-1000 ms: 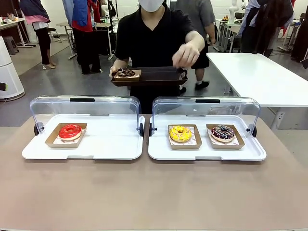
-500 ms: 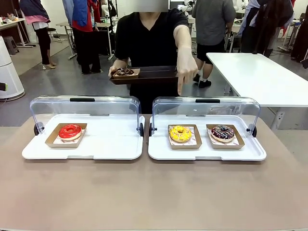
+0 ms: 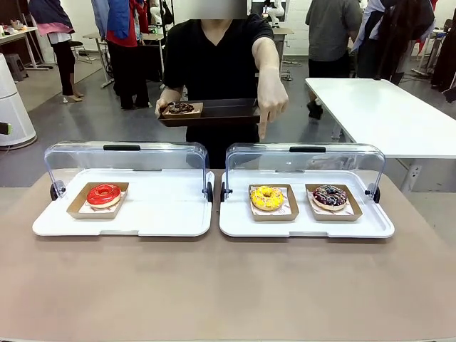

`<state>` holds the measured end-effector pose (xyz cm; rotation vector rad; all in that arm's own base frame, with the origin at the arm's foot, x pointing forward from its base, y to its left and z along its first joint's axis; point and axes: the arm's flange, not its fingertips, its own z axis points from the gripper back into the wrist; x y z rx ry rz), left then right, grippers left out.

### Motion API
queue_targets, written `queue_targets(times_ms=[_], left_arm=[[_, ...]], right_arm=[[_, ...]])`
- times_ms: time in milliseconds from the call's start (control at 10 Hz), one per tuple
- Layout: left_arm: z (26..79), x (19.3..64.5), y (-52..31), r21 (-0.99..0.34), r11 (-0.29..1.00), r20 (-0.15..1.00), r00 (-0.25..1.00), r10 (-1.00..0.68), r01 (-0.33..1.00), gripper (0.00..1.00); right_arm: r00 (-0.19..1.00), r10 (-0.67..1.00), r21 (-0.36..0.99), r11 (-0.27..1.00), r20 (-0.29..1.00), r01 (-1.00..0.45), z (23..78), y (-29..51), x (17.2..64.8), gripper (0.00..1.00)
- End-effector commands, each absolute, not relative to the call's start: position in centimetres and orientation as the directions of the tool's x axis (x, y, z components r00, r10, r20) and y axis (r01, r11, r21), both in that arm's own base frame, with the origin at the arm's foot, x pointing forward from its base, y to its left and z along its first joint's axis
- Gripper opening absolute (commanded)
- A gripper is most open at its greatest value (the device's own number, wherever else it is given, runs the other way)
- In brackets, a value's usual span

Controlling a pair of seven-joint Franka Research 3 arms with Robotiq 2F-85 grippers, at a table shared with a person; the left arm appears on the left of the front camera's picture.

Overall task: Provide the desired donut to the person.
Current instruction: Pick up and lift the Paper togo box containing the Donut pointed at by the person.

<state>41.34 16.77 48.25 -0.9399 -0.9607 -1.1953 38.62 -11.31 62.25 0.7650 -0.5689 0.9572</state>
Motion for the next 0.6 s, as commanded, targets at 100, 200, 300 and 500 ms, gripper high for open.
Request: queue_targets(times_ms=[100, 200, 300, 500], left_arm=[[48.2, 41.1, 16.9, -0.073, 0.122, 0.945, 0.108, -0.309, 0.990, 1.00], [48.2, 41.1, 16.9, -0.073, 0.122, 0.945, 0.108, -0.309, 0.990, 1.00], [48.2, 41.1, 16.9, -0.073, 0.122, 0.945, 0.108, -0.309, 0.990, 1.00], [48.2, 41.1, 16.9, -0.073, 0.122, 0.945, 0.108, -0.309, 0.990, 1.00]], right_arm=[[0.252, 0.836, 0.107, 0.229, 0.488, -0.968, 65.4, -0.1, 38.4, 1.00], [0.214, 0.891, 0.055, 0.209, 0.400, -0.976, 64.9, 3.3, 38.2, 1.00], [0.169, 0.926, 0.021, 0.172, 0.337, -0.985, 64.1, 6.7, 38.0, 1.00], [0.125, 0.951, -0.084, 0.155, 0.284, -0.984, 61.2, 11.3, 38.3, 1.00]])
